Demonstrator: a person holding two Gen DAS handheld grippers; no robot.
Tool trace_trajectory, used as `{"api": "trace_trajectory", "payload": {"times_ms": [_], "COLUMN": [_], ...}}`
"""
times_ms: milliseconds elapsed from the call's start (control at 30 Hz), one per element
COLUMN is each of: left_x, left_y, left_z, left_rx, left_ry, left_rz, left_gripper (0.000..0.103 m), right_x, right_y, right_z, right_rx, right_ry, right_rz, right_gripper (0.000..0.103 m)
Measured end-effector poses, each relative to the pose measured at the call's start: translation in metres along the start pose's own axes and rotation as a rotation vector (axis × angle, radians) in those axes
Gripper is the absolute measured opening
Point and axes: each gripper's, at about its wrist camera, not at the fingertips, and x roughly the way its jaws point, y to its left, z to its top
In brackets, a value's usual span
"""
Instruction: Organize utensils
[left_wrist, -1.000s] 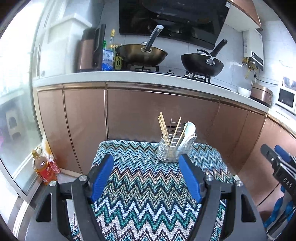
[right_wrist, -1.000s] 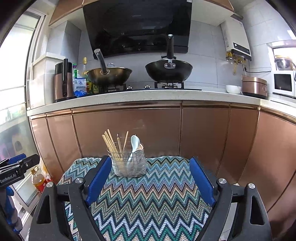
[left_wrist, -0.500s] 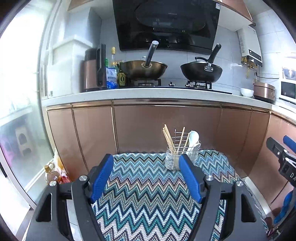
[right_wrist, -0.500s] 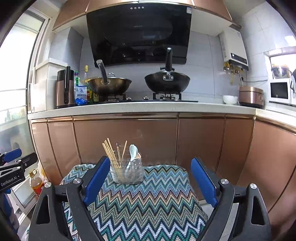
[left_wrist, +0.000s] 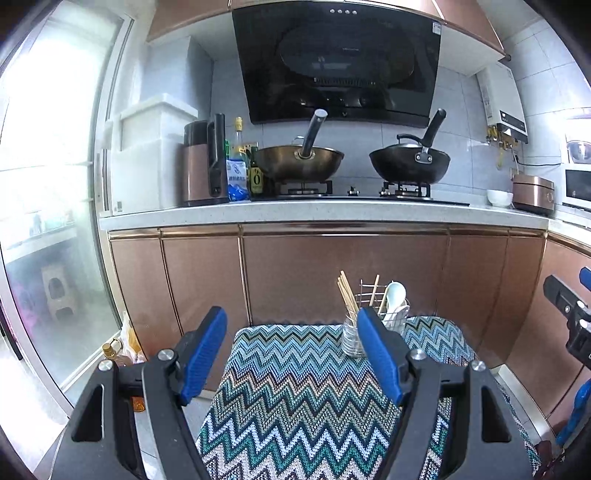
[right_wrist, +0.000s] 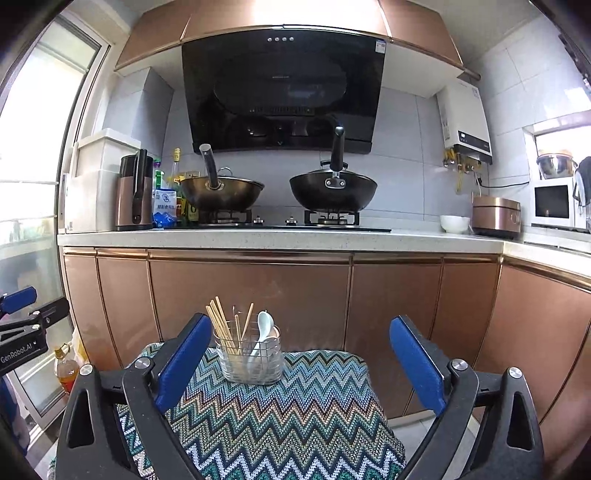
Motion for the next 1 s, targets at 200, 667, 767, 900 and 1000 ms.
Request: {"api": "trace_trajectory", "payload": {"times_ms": [200, 667, 767, 900, 1000], "left_x": [-0.005, -0.014, -0.017, -0.021, -0.022], "left_y": [0.004, 0.017, 0.018, 0.016, 0.016], "left_z": [0.005, 0.008, 0.008, 0.007, 0.009], "left_rx": [-0.002, -0.022, -0.024, -0.021, -0.02], "left_ry": [-0.017, -0.072, -0.084, -0.096, -0.097], "left_rz": [-0.001, 0.006, 0.009, 0.006, 0.002], "left_gripper": [0.073, 0.073, 0.073, 0.073, 0.073], "right_x": [-0.003, -0.007, -0.007, -0.007, -0.006], "right_y": [0.0, -0.001, 0.0, 0.001, 0.0], "right_z": [0.0, 0.002, 0.003, 0.003, 0.003], "right_rx": [-0.006, -0.016, -0.019, -0.02, -0.021], "right_ry": [-0.008, -0.021, -0.021, -0.02, -0.02], "right_rz": [-0.002, -0.018, -0.02, -0.021, -0.021], "right_gripper": [0.099, 0.103, 0.103, 0.103, 0.103]}}
